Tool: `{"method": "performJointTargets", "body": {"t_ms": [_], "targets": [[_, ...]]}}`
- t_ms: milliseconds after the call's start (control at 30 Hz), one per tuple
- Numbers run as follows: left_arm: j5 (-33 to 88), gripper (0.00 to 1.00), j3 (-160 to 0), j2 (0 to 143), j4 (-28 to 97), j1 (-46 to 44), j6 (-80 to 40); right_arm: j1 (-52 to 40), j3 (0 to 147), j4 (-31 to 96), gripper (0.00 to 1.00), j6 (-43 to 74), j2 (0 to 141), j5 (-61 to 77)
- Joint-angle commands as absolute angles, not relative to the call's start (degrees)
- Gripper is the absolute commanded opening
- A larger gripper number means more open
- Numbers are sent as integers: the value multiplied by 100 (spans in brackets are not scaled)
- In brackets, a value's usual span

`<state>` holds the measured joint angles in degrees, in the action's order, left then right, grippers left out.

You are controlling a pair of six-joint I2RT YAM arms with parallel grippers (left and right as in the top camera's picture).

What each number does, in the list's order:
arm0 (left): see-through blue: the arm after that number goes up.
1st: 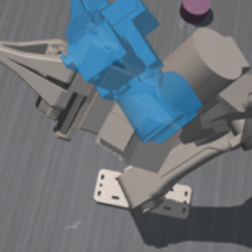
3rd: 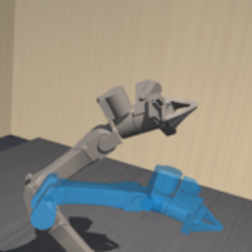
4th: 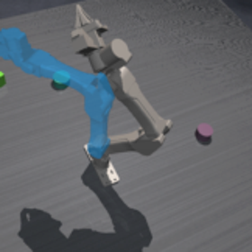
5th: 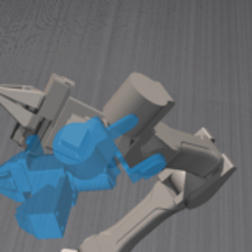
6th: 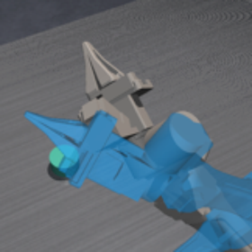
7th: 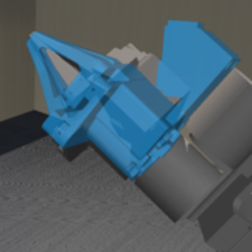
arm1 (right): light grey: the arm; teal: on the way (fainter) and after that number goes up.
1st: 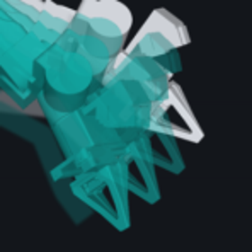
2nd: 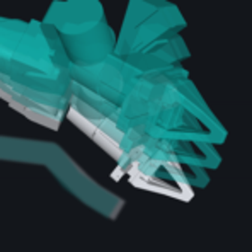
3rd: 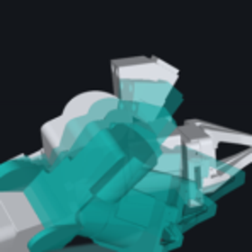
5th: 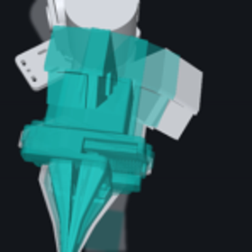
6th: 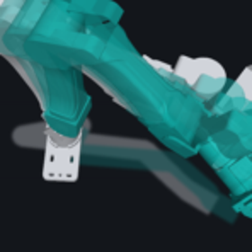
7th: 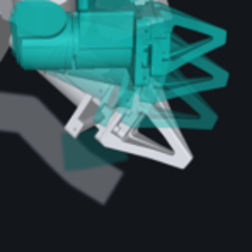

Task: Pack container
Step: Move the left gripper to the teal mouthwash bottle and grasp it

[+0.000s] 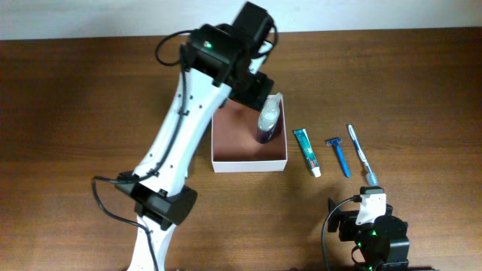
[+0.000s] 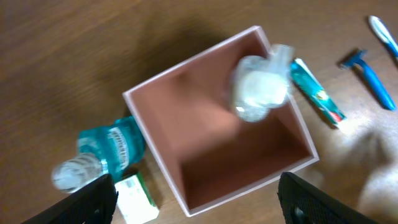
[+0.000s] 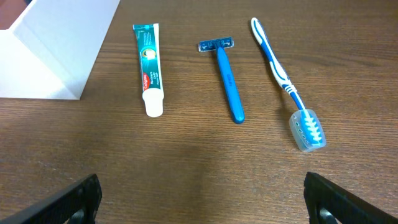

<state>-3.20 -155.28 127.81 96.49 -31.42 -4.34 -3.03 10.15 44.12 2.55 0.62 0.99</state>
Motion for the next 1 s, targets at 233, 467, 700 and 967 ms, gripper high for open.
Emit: {"method": "performJointTargets", "body": {"t_ms": [233,467,700,967], "targets": [[235,81,-15583,12418,9671,-2731,-357,-255,965,4412,99,235,19,108],[-329,83,-15561,11555,9671,-2729,-294,-255,965,4412,99,235,19,108],[-738,92,-14973,11059,9671,-2311,-292,-255,965,4412,99,235,19,108],[-504,99,-12540,11067,9159,-1542,-239,-255,965,4412,99,235,19,108]]}}
